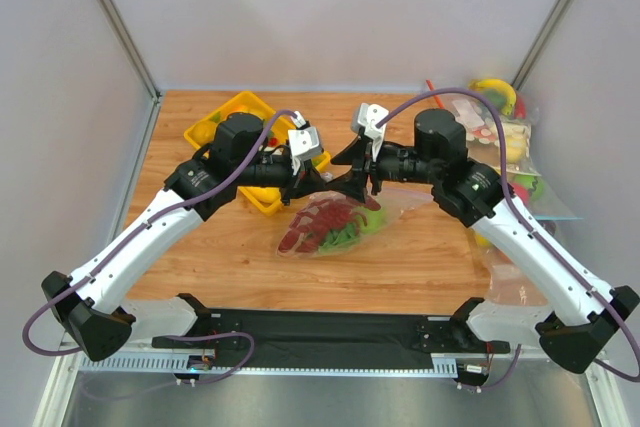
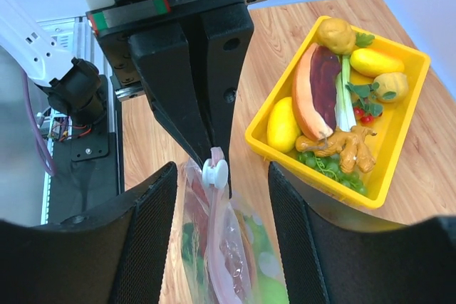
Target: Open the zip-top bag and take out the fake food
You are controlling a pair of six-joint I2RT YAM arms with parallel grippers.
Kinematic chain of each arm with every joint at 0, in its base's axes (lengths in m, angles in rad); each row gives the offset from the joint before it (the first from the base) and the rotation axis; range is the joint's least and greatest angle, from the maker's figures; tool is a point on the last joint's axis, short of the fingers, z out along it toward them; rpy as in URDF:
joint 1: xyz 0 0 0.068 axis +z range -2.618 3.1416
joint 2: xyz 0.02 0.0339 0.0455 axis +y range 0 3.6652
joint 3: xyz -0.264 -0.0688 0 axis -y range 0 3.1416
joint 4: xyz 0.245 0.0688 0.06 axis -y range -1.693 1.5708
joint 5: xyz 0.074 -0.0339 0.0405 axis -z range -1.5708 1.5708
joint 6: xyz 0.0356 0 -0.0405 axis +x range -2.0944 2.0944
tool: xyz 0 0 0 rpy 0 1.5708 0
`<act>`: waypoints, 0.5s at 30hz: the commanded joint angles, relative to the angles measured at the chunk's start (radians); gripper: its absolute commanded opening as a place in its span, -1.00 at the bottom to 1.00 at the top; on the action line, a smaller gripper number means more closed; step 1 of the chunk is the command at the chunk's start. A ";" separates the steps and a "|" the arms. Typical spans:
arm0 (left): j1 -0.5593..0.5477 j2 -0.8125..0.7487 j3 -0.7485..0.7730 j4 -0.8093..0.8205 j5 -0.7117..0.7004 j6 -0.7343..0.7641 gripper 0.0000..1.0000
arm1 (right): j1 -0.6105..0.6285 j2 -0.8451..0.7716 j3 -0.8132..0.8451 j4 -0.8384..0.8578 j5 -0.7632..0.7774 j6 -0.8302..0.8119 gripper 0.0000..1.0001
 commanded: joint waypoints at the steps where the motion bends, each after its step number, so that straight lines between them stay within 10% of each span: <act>1: 0.002 -0.016 0.011 0.024 0.006 0.025 -1.00 | 0.003 0.013 0.014 0.047 -0.014 0.008 0.11; 15: 0.002 -0.021 0.008 0.024 0.012 0.020 -1.00 | 0.003 0.027 0.020 0.035 0.005 -0.001 -0.37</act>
